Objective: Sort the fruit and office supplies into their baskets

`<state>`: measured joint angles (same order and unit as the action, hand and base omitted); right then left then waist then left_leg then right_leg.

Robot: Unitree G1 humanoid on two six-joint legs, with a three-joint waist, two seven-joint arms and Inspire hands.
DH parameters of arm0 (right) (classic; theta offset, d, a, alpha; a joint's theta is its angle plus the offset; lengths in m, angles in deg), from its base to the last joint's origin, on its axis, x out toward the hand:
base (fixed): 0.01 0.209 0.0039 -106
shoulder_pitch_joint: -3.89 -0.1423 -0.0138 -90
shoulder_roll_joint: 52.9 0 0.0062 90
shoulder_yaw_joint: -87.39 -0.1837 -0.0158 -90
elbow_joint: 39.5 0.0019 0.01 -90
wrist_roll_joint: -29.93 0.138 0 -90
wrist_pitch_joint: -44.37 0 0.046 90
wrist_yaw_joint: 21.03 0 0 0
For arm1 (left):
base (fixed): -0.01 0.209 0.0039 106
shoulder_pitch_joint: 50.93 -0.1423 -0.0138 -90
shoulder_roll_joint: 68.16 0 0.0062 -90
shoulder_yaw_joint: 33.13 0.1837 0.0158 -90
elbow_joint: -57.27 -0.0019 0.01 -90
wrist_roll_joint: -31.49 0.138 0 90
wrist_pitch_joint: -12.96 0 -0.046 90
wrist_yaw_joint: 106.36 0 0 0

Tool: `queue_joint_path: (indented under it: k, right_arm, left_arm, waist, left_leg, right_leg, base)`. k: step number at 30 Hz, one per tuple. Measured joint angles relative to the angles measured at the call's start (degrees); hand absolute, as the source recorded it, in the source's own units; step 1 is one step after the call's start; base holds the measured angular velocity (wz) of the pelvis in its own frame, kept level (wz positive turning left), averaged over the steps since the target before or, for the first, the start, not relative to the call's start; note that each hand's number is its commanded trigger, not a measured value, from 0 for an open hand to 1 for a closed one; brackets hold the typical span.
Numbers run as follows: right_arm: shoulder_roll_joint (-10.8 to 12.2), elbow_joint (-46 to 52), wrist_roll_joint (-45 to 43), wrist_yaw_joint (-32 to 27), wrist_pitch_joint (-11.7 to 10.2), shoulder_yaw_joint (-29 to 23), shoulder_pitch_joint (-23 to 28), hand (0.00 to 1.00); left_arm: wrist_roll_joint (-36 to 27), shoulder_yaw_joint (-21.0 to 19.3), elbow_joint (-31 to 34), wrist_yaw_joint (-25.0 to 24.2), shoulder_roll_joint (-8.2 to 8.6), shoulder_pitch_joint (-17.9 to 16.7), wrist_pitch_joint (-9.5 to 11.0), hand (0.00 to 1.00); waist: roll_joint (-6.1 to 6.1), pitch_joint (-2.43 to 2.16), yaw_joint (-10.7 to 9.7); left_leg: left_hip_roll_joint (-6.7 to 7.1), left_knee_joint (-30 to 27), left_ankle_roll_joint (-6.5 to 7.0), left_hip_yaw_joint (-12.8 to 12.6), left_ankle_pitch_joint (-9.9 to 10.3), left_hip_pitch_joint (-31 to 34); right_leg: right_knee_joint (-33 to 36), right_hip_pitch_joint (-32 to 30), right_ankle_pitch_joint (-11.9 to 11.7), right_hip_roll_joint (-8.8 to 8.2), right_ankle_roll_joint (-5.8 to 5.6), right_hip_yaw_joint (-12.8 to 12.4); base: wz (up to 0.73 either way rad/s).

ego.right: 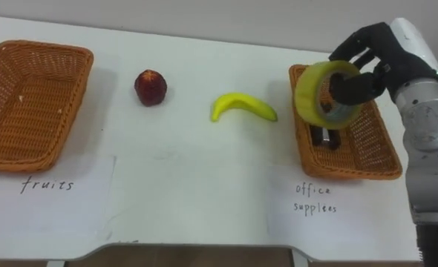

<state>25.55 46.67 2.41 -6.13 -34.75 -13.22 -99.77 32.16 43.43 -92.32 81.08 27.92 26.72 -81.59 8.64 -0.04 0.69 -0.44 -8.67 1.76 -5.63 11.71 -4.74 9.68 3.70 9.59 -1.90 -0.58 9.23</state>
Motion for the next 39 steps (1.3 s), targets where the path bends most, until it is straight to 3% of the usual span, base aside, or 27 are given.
queue_joint_path:
  k: [7,17,36,39]
  right_arm:
    - [-0.21,-3.39,1.5,0.0,-0.36,-0.39,2.79,1.0]
    - [-0.85,-4.49,2.91,-0.62,-1.62,-0.39,2.93,1.0]
    - [-0.79,-9.22,2.46,-3.37,-1.24,-0.37,3.88,1.0]
    - [-0.52,-9.62,2.43,-3.59,-1.17,-0.37,3.94,0.16]
  left_arm:
    - [-0.18,-0.01,-0.16,0.54,0.02,-0.73,0.4,0.0]
    - [0.02,0.14,1.84,0.54,-0.05,-1.05,1.09,0.0]
    - [-0.13,0.34,3.19,1.01,-0.05,-2.42,1.04,0.0]
    - [-0.13,0.55,2.97,1.03,-0.01,-2.96,0.89,0.0]
  waist:
    - [0.21,-0.15,-0.5]
    - [-0.65,0.21,-0.44]
    - [-1.0,0.18,0.9]
    - [-1.29,0.03,1.1]
  left_leg:
    - [0.0,-0.2,0.0,-0.35,0.0,-0.32]
    - [0.01,-0.08,-0.01,-0.38,0.01,-0.02]
    - [0.02,0.02,-0.02,-0.25,0.01,-0.54]
    - [0.05,0.03,-0.02,-0.24,0.01,-0.25]
  right_leg:
    - [0.11,0.17,-0.03,0.0,0.04,-0.44]
    - [0.14,0.13,-0.12,0.17,0.18,-0.48]
    - [0.09,0.28,-0.12,0.17,0.18,-1.06]
    - [0.1,0.28,-0.12,0.18,0.18,-1.07]
  base:
    - [-0.03]
    - [-0.01]
    - [0.0]
    - [0.0]
